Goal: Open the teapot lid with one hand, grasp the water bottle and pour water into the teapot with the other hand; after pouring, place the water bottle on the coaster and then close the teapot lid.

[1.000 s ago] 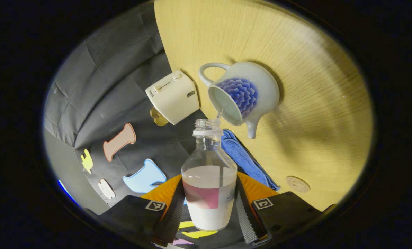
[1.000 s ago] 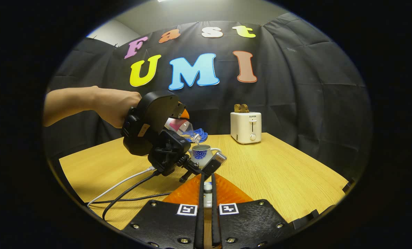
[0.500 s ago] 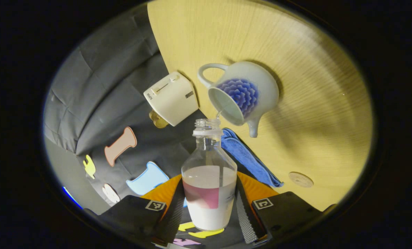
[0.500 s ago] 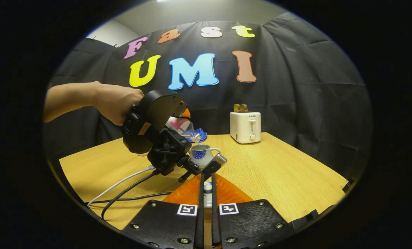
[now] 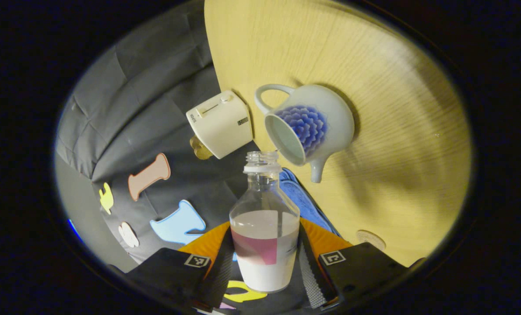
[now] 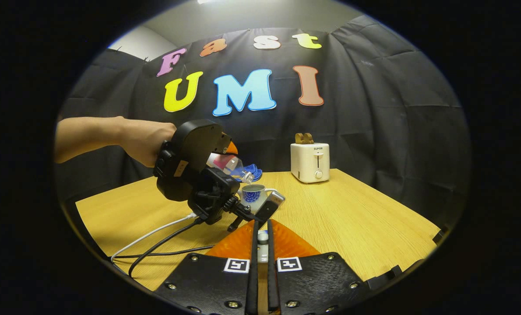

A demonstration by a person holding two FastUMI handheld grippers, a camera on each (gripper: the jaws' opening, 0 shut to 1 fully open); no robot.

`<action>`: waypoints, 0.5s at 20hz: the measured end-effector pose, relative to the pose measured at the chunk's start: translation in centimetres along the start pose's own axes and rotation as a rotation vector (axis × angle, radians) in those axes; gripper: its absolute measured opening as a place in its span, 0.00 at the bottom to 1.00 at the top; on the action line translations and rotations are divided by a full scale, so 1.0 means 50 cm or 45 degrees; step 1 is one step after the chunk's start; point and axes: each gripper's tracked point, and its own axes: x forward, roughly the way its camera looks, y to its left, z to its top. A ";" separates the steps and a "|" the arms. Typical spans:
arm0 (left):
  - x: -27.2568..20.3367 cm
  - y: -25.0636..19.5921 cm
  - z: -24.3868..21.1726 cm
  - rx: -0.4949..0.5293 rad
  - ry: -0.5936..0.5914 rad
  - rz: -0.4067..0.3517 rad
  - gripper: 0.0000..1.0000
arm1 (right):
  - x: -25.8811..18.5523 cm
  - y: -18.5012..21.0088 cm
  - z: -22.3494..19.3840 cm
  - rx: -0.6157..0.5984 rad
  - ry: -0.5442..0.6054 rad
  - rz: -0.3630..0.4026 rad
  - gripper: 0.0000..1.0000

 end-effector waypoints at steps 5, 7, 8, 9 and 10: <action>-0.001 -0.036 0.016 -0.278 -0.067 -0.019 0.84 | -0.011 0.006 0.022 0.008 -0.044 0.015 0.08; -0.004 -0.049 0.015 -0.405 -0.082 -0.033 0.84 | -0.020 0.000 0.046 0.000 -0.084 0.005 0.09; -0.006 -0.054 0.012 -0.475 -0.091 -0.036 0.84 | -0.028 -0.003 0.062 0.004 -0.108 0.003 0.09; -0.009 -0.056 0.008 -0.549 -0.097 -0.032 0.84 | -0.035 -0.004 0.079 0.011 -0.134 0.003 0.09; -0.016 -0.053 -0.003 -0.624 -0.100 -0.019 0.84 | -0.042 -0.003 0.096 0.007 -0.154 0.001 0.08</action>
